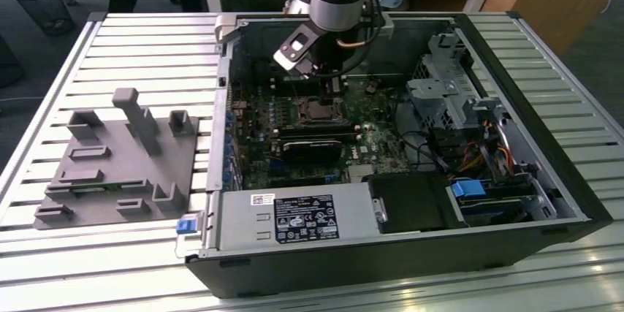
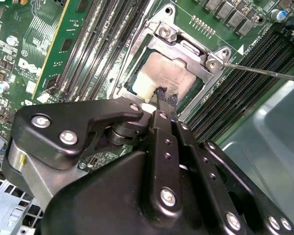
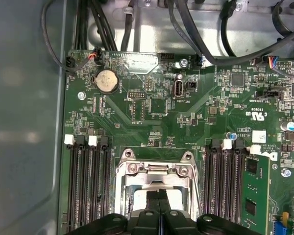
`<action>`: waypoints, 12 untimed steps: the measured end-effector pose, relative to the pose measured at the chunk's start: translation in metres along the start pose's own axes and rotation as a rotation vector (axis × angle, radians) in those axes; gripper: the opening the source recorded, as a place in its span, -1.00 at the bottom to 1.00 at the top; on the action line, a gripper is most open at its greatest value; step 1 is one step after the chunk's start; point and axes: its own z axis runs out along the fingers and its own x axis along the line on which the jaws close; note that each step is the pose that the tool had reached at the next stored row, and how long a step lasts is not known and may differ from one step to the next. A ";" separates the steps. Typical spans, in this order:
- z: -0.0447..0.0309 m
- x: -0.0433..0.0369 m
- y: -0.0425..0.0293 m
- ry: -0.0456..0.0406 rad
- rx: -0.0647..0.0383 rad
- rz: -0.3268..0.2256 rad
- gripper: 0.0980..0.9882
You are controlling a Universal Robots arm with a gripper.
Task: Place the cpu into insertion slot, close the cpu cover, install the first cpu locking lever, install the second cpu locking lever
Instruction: 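Close the cpu cover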
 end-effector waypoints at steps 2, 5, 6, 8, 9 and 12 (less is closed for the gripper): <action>0.0006 0.0000 -0.0012 0.0000 0.000 0.000 -0.98; 0.0018 0.0001 -0.0044 0.0001 0.000 0.000 -0.98; 0.0022 0.0001 -0.0060 0.0000 0.000 0.000 -0.98; 0.0030 0.0002 -0.0103 -0.0001 0.000 0.000 -0.98; 0.0034 0.0003 -0.0124 0.0000 0.000 0.000 -0.98; 0.0044 0.0004 -0.0164 0.0000 0.000 0.000 -0.98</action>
